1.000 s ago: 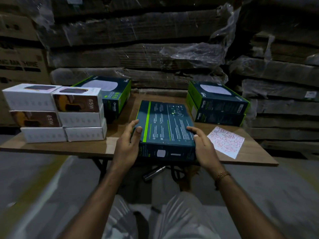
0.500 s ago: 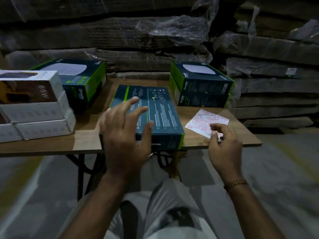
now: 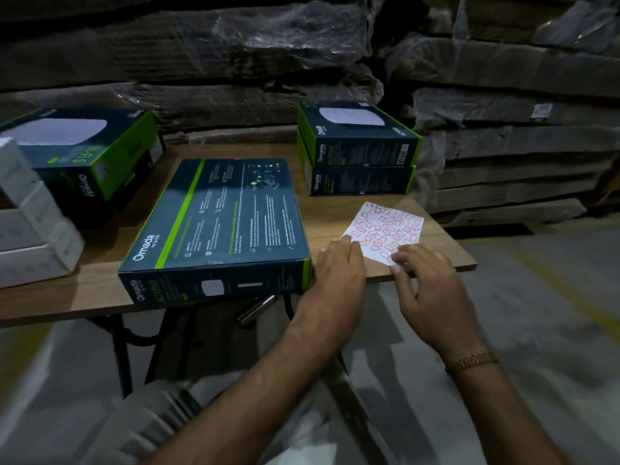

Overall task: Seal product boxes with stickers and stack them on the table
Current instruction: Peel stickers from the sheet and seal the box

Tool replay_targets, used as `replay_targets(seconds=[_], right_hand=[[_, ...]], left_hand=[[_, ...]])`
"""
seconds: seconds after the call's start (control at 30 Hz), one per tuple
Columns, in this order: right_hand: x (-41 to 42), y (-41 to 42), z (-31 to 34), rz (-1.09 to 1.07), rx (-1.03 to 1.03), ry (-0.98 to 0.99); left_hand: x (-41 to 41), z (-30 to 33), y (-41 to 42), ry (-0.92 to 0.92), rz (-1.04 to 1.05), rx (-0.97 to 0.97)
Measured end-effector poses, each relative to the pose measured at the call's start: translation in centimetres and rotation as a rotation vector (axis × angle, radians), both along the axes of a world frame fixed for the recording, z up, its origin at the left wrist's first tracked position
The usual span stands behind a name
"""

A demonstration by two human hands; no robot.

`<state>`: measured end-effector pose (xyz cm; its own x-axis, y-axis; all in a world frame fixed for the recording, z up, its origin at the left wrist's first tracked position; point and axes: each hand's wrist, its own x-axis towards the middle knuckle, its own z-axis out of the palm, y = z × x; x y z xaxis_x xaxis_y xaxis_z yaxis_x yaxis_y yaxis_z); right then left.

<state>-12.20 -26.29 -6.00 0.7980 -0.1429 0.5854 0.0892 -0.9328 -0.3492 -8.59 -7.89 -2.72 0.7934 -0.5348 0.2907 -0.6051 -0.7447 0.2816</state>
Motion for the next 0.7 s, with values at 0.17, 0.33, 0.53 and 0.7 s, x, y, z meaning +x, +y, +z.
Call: replay_targets(seconds=[0.17, 0.33, 0.53, 0.7], right_hand=[[0.0, -1.5, 0.8, -0.019, 0.067, -0.04], [0.7, -2.2, 1.6, -0.012, 0.006, -0.033], [1.2, -1.5, 2.0, -0.012, 0.004, -0.02], [2.0, -1.8, 2.2, 0.077, 0.017, 0.073]], left_hand=[[-0.1, -1.1, -0.7, 0.039, 0.071, 0.034], [-0.2, -0.6, -1.2, 0.017, 0.019, 0.135], [0.8, -0.6, -1.8, -0.105, 0.003, 0.267], [1.5, -0.1, -1.8, -0.051, 0.026, 0.32]])
